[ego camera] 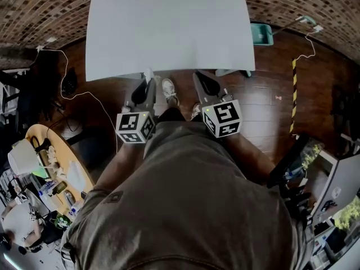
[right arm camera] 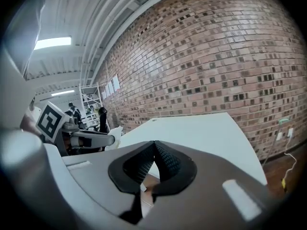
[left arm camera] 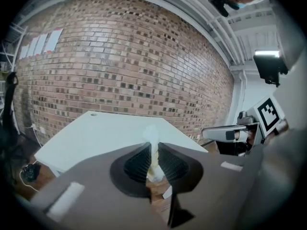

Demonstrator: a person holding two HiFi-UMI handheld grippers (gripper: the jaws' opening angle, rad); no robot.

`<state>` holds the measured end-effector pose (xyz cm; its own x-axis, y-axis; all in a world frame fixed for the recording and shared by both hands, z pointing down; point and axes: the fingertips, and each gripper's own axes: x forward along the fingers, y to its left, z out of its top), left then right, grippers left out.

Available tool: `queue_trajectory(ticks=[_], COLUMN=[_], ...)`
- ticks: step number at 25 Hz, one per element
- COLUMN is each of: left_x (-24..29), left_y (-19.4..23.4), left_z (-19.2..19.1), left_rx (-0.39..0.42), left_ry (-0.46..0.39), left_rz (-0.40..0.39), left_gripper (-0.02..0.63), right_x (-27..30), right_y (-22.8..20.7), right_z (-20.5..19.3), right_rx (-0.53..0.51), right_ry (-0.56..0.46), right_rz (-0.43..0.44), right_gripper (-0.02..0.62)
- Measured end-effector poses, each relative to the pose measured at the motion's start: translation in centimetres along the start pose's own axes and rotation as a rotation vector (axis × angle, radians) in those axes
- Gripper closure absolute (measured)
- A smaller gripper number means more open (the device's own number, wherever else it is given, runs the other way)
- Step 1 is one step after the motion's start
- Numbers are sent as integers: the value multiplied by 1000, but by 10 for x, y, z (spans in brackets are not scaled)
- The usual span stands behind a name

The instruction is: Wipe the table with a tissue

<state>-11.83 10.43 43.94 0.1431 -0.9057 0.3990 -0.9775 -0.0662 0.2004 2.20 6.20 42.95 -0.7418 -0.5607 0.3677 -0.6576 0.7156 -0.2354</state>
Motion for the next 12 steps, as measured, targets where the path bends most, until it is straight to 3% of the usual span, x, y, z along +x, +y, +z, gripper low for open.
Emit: queue_trajectory(ticks=[6, 12], left_x=[-22, -25], left_y=[-13, -10], left_z=[0, 8], left_rx=[15, 92], left_ry=[-26, -48], left_rz=[37, 51], left_gripper=[563, 563], right_x=[-25, -32], right_y=[6, 12], right_z=[1, 5], right_rx=[-36, -73], right_ry=[-14, -16], right_rz=[12, -21], right_gripper=[580, 581])
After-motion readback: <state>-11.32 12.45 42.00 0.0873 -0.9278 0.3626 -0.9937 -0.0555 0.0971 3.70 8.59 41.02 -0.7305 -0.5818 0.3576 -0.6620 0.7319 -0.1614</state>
